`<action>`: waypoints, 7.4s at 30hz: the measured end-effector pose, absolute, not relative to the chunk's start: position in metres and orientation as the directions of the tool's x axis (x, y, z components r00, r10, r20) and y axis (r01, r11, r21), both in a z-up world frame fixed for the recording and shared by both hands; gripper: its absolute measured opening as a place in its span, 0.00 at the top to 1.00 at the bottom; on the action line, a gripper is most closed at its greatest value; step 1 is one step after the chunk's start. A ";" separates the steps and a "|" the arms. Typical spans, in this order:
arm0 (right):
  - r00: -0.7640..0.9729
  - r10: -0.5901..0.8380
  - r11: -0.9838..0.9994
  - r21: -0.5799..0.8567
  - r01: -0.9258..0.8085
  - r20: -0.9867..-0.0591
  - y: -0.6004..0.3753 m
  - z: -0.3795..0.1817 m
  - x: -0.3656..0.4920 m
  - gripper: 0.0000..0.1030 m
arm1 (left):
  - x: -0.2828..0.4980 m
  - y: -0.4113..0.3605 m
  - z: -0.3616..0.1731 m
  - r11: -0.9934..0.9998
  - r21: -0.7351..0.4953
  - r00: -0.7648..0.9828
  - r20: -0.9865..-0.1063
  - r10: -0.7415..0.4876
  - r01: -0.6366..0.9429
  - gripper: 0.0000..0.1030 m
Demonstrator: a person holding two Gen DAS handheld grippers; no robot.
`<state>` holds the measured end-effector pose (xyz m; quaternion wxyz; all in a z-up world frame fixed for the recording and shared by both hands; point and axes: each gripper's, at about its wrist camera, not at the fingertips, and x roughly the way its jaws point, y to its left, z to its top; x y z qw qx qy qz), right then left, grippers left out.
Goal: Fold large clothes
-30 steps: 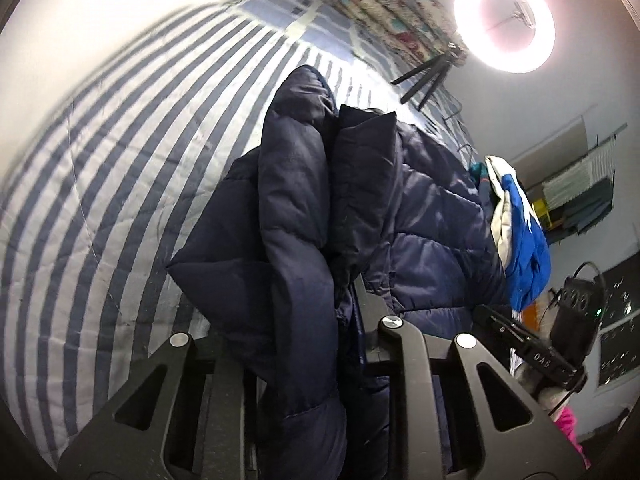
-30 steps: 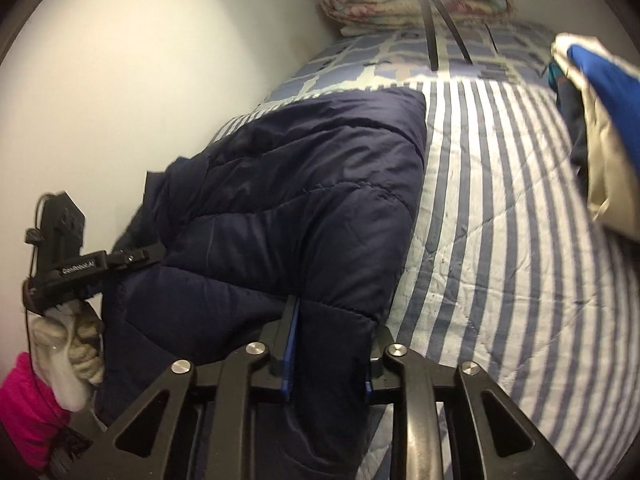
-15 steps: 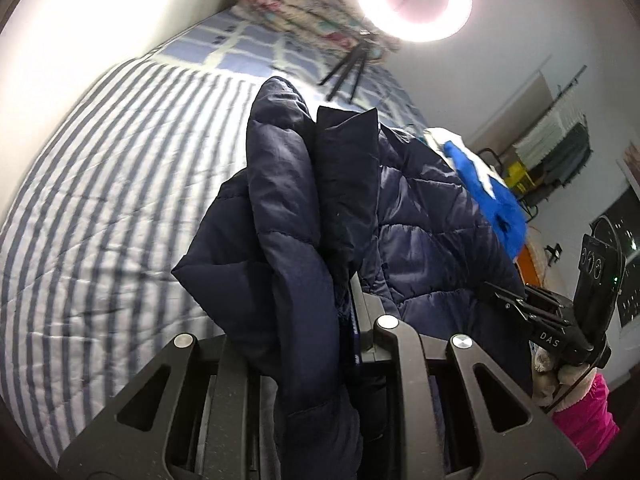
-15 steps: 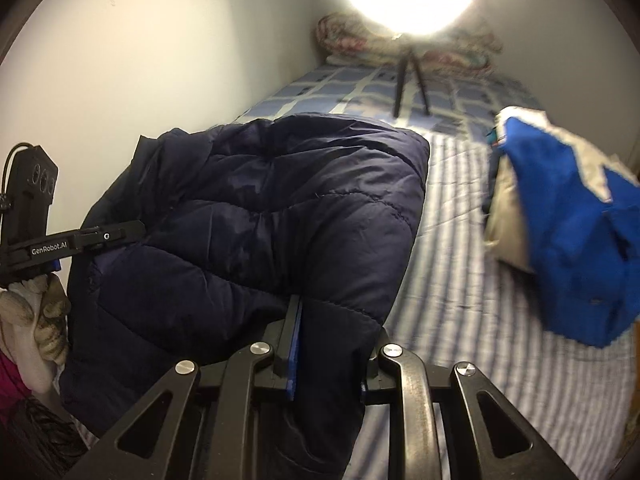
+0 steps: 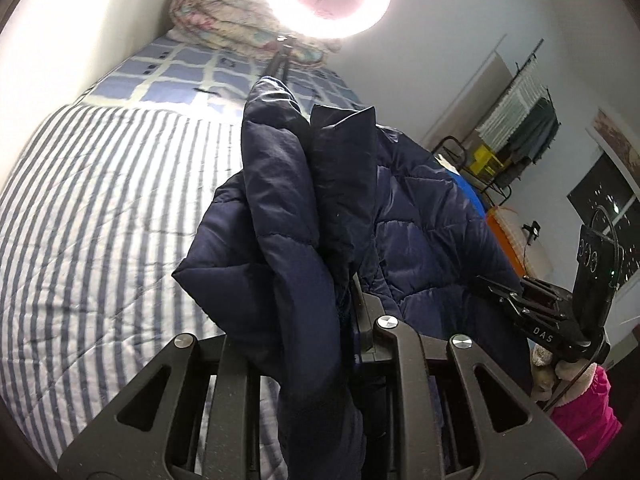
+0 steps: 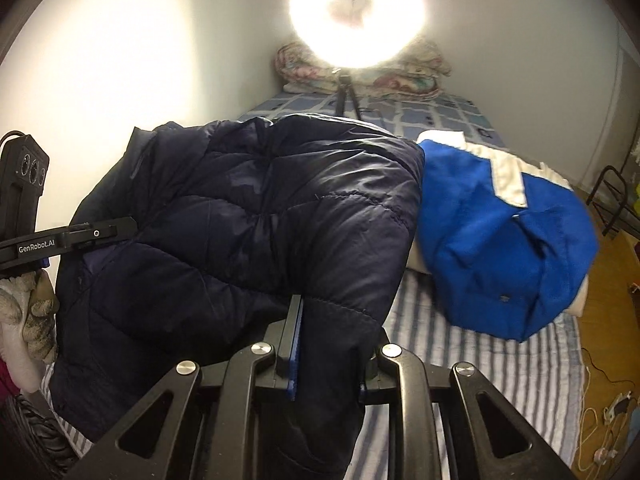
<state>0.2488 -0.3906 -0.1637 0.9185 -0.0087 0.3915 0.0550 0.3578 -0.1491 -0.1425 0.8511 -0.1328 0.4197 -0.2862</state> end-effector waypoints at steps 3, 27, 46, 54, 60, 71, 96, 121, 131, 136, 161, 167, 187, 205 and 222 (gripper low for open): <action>0.703 0.085 0.996 0.035 -0.085 -0.706 -0.412 -0.156 0.248 0.82 | 0.364 -0.172 -0.134 0.792 -0.451 0.479 -0.632 -0.609 0.413 0.83; 0.765 -0.207 0.977 -0.165 0.133 -0.610 -0.597 -0.086 0.316 0.82 | 0.482 -0.394 -0.097 0.678 -0.429 0.440 -0.532 -0.724 0.597 0.83; 0.712 -0.250 0.968 -0.168 0.185 -0.656 -0.672 -0.142 0.428 0.61 | 0.589 -0.471 -0.150 0.783 -0.393 0.472 -0.637 -0.610 0.482 0.64; 0.670 -0.357 0.932 -0.203 0.299 -0.651 -0.696 -0.154 0.423 0.45 | 0.598 -0.460 -0.168 0.858 -0.323 0.543 -0.671 -0.505 0.399 0.36; 0.661 -0.380 0.923 -0.226 0.310 -0.646 -0.686 -0.148 0.413 0.45 | 0.583 -0.447 -0.153 0.870 -0.284 0.566 -0.670 -0.480 0.402 0.36; 0.700 -0.351 0.933 -0.172 0.315 -0.621 -0.636 -0.095 0.343 0.42 | 0.504 -0.395 -0.081 0.854 -0.257 0.606 -0.615 -0.505 0.452 0.36; 0.806 -0.318 0.944 -0.090 0.316 -0.500 -0.453 -0.044 0.094 0.29 | 0.215 -0.245 0.004 0.820 -0.157 0.666 -0.509 -0.545 0.551 0.35; 0.823 -0.331 0.939 -0.080 0.333 -0.461 -0.402 -0.117 0.059 0.00 | 0.171 -0.216 -0.065 0.852 -0.068 0.710 -0.521 -0.474 0.519 0.01; 0.830 -0.324 0.942 -0.071 0.329 -0.454 -0.398 -0.116 0.065 0.00 | 0.173 -0.211 -0.067 0.869 -0.041 0.736 -0.512 -0.442 0.493 0.00; 0.832 -0.330 0.938 -0.059 0.341 -0.446 -0.400 -0.115 0.064 0.00 | 0.172 -0.213 -0.067 0.869 -0.025 0.740 -0.514 -0.435 0.493 0.00; 0.823 -0.337 0.931 -0.030 0.365 -0.457 -0.413 -0.118 0.059 0.00 | 0.161 -0.225 -0.065 0.841 -0.007 0.722 -0.509 -0.468 0.541 0.00; 0.822 -0.340 0.929 -0.030 0.368 -0.456 -0.413 -0.119 0.059 0.00 | 0.159 -0.226 -0.065 0.839 -0.006 0.722 -0.508 -0.471 0.543 0.00; 0.820 -0.341 0.929 -0.030 0.369 -0.459 -0.413 -0.121 0.059 0.00 | 0.157 -0.226 -0.065 0.837 -0.004 0.720 -0.508 -0.473 0.548 0.00; 0.816 -0.346 0.927 -0.038 0.372 -0.463 -0.410 -0.123 0.058 0.00 | 0.154 -0.223 -0.066 0.841 0.024 0.733 -0.504 -0.456 0.540 0.00; 0.815 -0.348 0.927 -0.039 0.374 -0.463 -0.410 -0.123 0.058 0.00 | 0.154 -0.214 -0.067 0.839 0.039 0.744 -0.488 -0.457 0.542 0.00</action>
